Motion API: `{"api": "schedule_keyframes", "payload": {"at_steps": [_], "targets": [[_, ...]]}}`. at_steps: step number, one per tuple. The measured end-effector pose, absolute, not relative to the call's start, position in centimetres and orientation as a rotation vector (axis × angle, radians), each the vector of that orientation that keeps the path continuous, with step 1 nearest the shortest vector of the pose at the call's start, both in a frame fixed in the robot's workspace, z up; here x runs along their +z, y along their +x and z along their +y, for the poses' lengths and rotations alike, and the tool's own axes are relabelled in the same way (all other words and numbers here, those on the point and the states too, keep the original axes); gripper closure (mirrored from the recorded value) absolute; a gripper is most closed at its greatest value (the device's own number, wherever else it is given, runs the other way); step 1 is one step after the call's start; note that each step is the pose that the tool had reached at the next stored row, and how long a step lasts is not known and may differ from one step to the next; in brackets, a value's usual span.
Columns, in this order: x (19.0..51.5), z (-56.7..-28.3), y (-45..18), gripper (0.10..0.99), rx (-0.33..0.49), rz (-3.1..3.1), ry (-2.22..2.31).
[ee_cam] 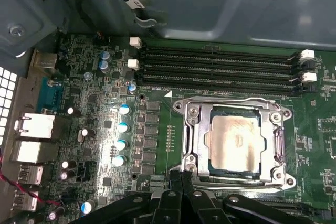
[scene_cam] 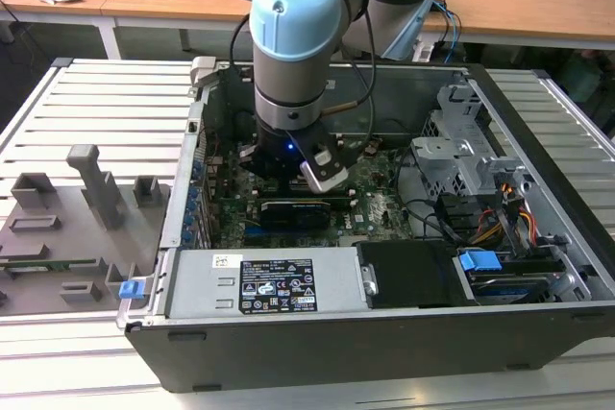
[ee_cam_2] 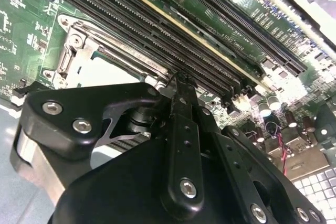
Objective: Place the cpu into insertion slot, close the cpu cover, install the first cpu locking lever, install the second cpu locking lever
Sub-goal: 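Install the second cpu locking lever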
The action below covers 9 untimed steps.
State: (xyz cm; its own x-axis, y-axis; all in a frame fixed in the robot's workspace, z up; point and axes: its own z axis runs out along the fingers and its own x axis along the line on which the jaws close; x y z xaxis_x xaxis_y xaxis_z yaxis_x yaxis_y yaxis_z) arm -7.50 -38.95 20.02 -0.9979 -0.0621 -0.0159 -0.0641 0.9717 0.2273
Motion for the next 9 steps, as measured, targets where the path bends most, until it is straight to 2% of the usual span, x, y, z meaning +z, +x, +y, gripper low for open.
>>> {"api": "schedule_keyframes", "payload": {"at_steps": [9], "targets": [[20.04, -38.94, -7.81, 0.980, 0.396, 3.105, -0.100]]}}
